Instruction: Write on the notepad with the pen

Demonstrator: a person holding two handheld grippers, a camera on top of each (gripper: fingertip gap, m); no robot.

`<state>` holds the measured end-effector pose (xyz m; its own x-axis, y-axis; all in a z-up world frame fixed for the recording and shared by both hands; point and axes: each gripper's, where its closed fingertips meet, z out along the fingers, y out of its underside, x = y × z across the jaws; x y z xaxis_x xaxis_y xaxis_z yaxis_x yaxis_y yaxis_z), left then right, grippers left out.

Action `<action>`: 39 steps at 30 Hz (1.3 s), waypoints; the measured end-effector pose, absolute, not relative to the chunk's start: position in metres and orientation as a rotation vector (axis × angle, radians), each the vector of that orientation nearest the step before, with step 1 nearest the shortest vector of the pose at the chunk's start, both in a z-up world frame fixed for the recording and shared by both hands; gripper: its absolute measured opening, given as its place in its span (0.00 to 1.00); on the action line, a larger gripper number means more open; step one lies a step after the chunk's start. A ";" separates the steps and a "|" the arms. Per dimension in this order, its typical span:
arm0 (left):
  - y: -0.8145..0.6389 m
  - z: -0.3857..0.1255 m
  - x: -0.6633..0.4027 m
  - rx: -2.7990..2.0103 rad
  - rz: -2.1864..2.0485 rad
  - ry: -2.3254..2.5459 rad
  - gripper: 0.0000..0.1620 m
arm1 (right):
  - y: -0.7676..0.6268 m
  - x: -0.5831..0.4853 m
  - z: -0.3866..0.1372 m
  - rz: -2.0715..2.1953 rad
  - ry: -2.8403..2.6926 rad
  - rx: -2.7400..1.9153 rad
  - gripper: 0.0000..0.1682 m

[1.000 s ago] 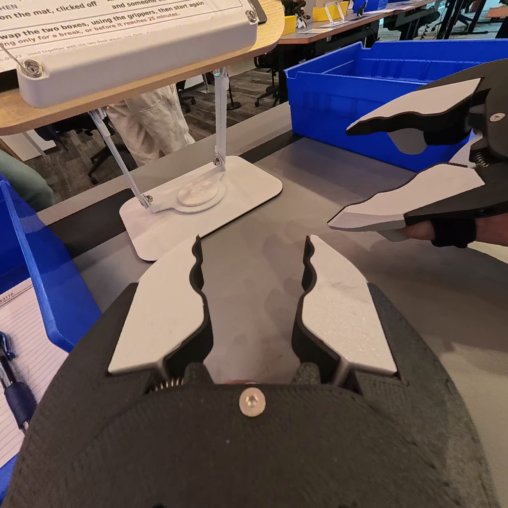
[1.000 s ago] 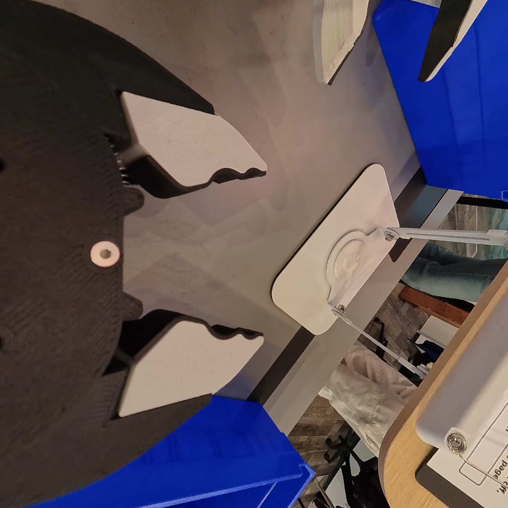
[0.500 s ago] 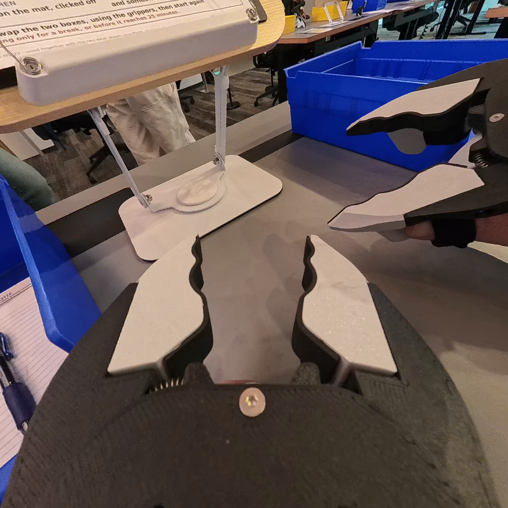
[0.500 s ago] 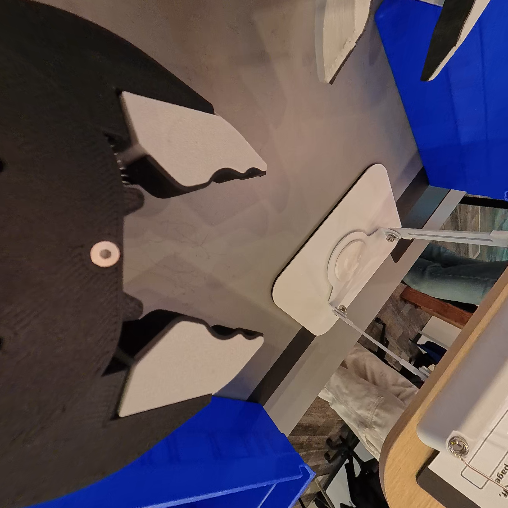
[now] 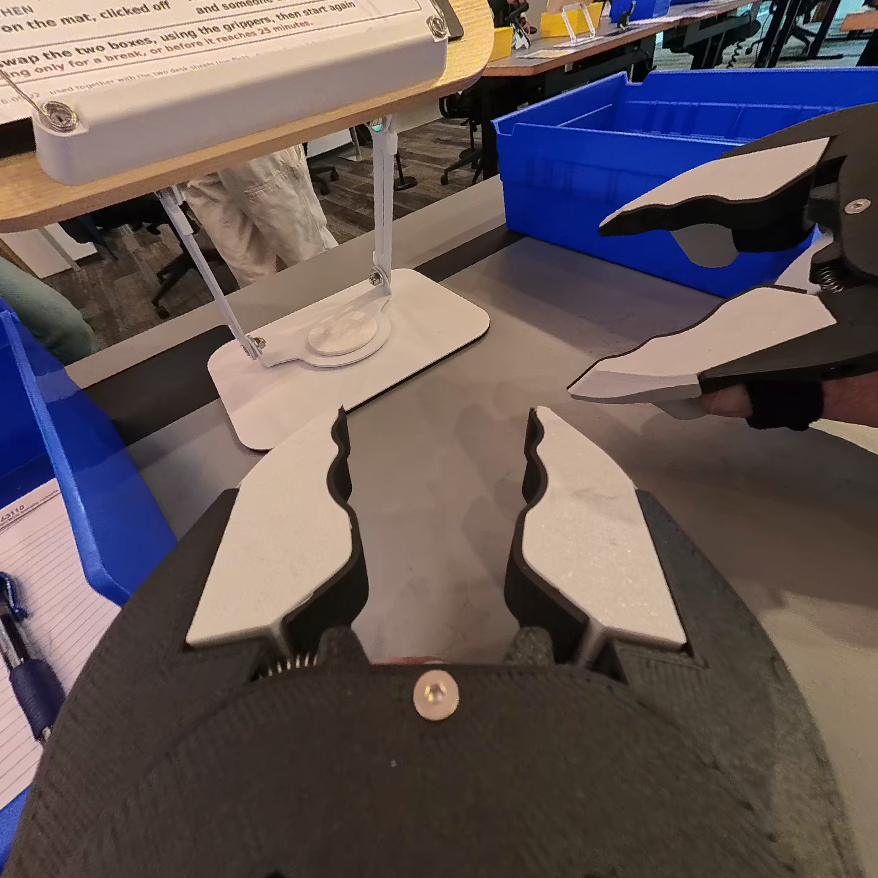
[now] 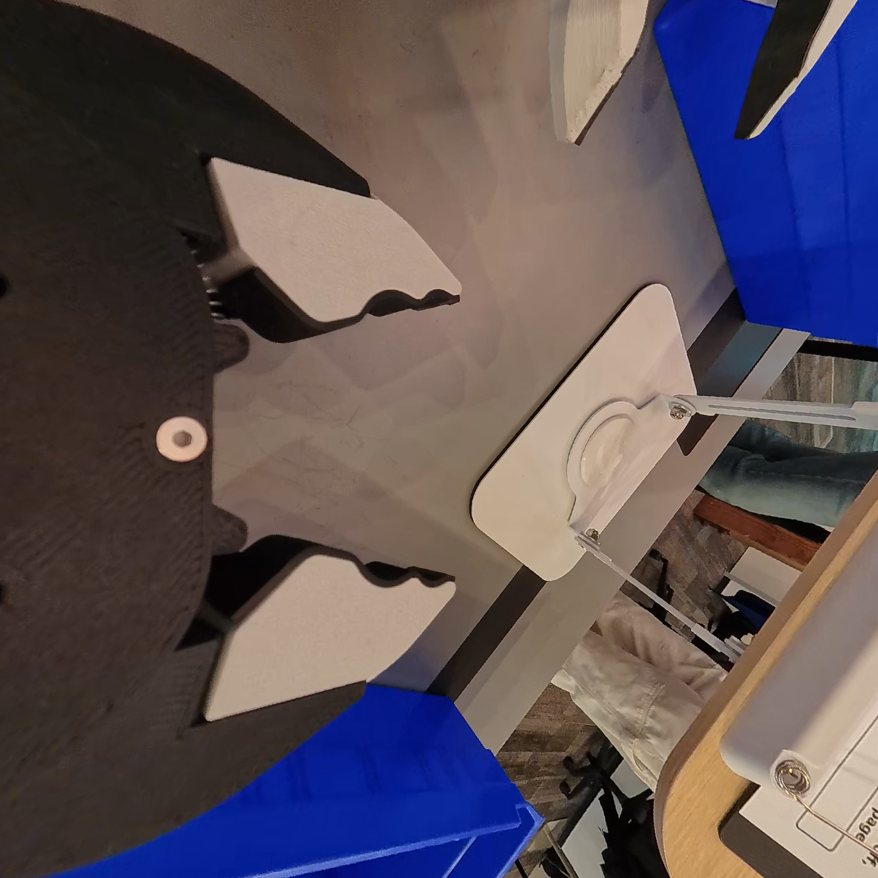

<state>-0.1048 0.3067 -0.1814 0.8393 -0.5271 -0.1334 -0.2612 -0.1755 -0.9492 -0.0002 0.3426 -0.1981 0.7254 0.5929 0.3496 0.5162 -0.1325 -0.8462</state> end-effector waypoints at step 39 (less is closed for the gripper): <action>0.326 -0.185 -0.153 -1.837 -0.206 0.454 0.43 | 0.342 -0.001 -0.202 0.106 -0.878 -1.792 0.62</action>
<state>-0.1526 0.3265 -0.1848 0.9089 -0.4079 -0.0868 -0.2030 -0.2508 -0.9465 -0.0014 0.3422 -0.2015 0.7230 0.6058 0.3321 0.5090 -0.1420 -0.8490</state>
